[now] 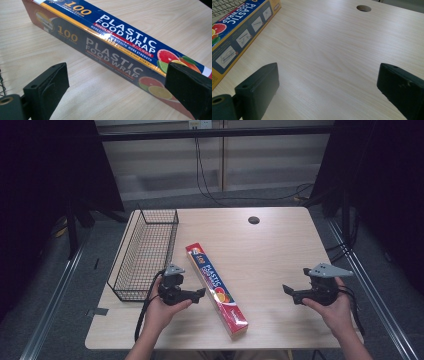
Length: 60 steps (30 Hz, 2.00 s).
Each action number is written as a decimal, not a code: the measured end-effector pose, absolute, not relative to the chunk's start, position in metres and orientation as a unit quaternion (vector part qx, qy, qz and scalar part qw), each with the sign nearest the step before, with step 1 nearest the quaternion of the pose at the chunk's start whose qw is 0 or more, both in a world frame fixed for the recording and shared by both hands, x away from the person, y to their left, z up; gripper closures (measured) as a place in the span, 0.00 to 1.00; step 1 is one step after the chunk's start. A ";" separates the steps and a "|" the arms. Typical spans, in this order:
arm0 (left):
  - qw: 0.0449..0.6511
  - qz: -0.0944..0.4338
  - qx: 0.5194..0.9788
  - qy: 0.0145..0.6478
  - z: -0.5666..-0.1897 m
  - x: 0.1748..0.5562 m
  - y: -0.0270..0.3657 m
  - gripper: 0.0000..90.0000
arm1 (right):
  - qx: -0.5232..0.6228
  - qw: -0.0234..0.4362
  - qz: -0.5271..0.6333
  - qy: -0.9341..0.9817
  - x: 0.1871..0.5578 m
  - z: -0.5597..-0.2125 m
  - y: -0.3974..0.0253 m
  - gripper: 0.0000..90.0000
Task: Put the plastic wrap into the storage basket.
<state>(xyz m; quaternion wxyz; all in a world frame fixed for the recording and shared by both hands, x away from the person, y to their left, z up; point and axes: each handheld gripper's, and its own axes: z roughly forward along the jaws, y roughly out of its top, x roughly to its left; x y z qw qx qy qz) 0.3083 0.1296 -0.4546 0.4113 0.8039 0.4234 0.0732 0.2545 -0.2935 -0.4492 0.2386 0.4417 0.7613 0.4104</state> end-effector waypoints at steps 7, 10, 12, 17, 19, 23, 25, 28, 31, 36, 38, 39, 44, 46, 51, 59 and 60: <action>0.395 0.058 0.805 0.438 -0.449 0.312 0.113 0.06 | 0.446 0.238 0.409 0.760 0.254 -0.449 -0.297 0.04; 0.376 0.054 0.808 0.450 -0.442 0.319 0.104 0.06 | 0.446 0.241 0.413 0.757 0.253 -0.448 -0.298 0.05; 0.372 0.057 0.808 0.454 -0.440 0.320 0.102 0.06 | 0.447 0.242 0.412 0.756 0.253 -0.447 -0.298 0.05; 0.351 0.044 0.792 0.498 -0.438 0.330 0.088 0.06 | 0.448 0.243 0.414 0.754 0.253 -0.447 -0.299 0.05; 0.337 0.038 0.791 0.509 -0.440 0.334 0.083 0.06 | 0.450 0.244 0.416 0.751 0.252 -0.447 -0.300 0.05; 0.311 0.036 0.795 0.520 -0.444 0.342 0.073 0.06 | 0.447 0.245 0.409 0.757 0.247 -0.448 -0.302 0.05; 0.306 0.029 0.792 0.527 -0.446 0.346 0.069 0.05 | 0.454 0.243 0.410 0.753 0.245 -0.448 -0.304 0.05; 0.297 0.038 0.791 0.534 -0.449 0.351 0.066 0.05 | 0.457 0.244 0.414 0.749 0.244 -0.448 -0.304 0.05; 0.291 0.027 0.783 0.549 -0.453 0.354 0.062 0.04 | 0.456 0.248 0.412 0.749 0.246 -0.448 -0.303 0.05; 0.279 0.028 0.783 0.556 -0.459 0.353 0.053 0.02 | 0.460 0.249 0.414 0.745 0.247 -0.447 -0.303 0.05; 0.278 0.025 0.779 0.561 -0.461 0.353 0.052 0.01 | 0.459 0.251 0.415 0.744 0.248 -0.447 -0.304 0.05; 0.276 0.020 0.777 0.565 -0.462 0.354 0.051 0.00 | 0.460 0.251 0.415 0.744 0.249 -0.447 -0.304 0.05; 0.265 0.014 0.769 0.582 -0.468 0.354 0.046 0.00 | 0.459 0.251 0.416 0.743 0.253 -0.447 -0.302 0.05; 0.263 0.009 0.765 0.587 -0.470 0.355 0.046 0.00 | 0.457 0.251 0.420 0.743 0.257 -0.447 -0.300 0.05; 0.254 -0.008 0.762 0.596 -0.471 0.357 0.045 0.00 | 0.454 0.250 0.421 0.744 0.260 -0.447 -0.297 0.05; 0.232 -0.019 0.760 0.606 -0.469 0.360 0.042 0.03 | 0.454 0.252 0.420 0.744 0.257 -0.446 -0.299 0.06; 0.224 -0.019 0.767 0.602 -0.468 0.361 0.041 0.03 | 0.454 0.254 0.419 0.744 0.257 -0.447 -0.299 0.06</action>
